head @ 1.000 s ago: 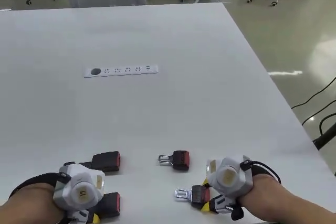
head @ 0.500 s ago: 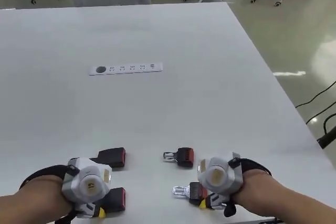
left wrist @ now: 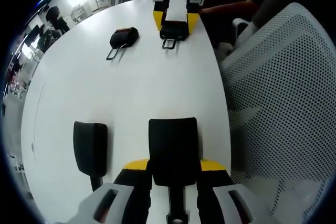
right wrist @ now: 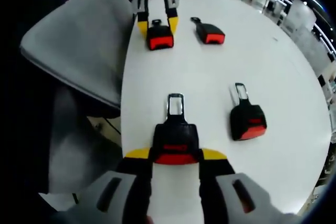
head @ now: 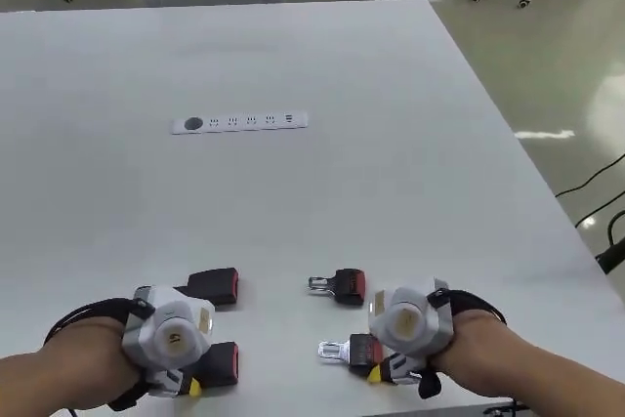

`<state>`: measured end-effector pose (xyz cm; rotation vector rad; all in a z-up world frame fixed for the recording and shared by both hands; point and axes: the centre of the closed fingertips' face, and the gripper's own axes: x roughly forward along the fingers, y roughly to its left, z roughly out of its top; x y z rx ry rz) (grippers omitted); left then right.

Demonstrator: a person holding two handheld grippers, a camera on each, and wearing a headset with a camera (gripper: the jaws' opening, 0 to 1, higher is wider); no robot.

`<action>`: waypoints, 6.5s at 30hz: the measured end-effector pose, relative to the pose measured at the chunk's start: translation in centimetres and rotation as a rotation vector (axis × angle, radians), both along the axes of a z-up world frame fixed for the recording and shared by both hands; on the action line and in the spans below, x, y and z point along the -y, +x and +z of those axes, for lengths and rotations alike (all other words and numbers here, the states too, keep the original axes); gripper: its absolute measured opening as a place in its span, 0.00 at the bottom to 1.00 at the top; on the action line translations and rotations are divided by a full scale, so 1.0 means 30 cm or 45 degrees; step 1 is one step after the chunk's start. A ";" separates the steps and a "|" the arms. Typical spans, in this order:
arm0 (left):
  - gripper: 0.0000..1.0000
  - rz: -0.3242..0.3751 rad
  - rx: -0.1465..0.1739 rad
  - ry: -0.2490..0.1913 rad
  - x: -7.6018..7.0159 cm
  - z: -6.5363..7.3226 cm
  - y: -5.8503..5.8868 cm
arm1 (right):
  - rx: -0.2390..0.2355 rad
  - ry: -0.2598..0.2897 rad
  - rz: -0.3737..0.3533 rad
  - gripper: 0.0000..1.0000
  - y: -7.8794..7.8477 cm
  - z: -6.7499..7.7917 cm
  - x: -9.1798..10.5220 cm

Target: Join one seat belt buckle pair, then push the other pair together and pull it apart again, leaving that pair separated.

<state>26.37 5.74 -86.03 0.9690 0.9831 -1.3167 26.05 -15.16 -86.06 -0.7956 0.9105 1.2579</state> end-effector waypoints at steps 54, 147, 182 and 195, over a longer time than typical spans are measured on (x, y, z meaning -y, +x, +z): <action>0.33 -0.059 -0.009 -0.010 0.004 0.002 -0.001 | -0.003 0.258 0.050 0.33 -0.012 0.024 -0.378; 0.39 -0.034 0.024 -0.080 -0.002 0.078 0.028 | -0.020 0.399 0.009 0.32 0.002 0.092 -0.477; 0.48 0.121 0.116 -0.123 0.015 0.089 0.370 | 0.167 0.260 -0.199 0.39 0.335 0.097 -0.073; 0.44 0.089 0.068 -0.088 0.004 0.039 0.379 | 0.127 0.204 -0.166 0.38 0.354 0.036 -0.024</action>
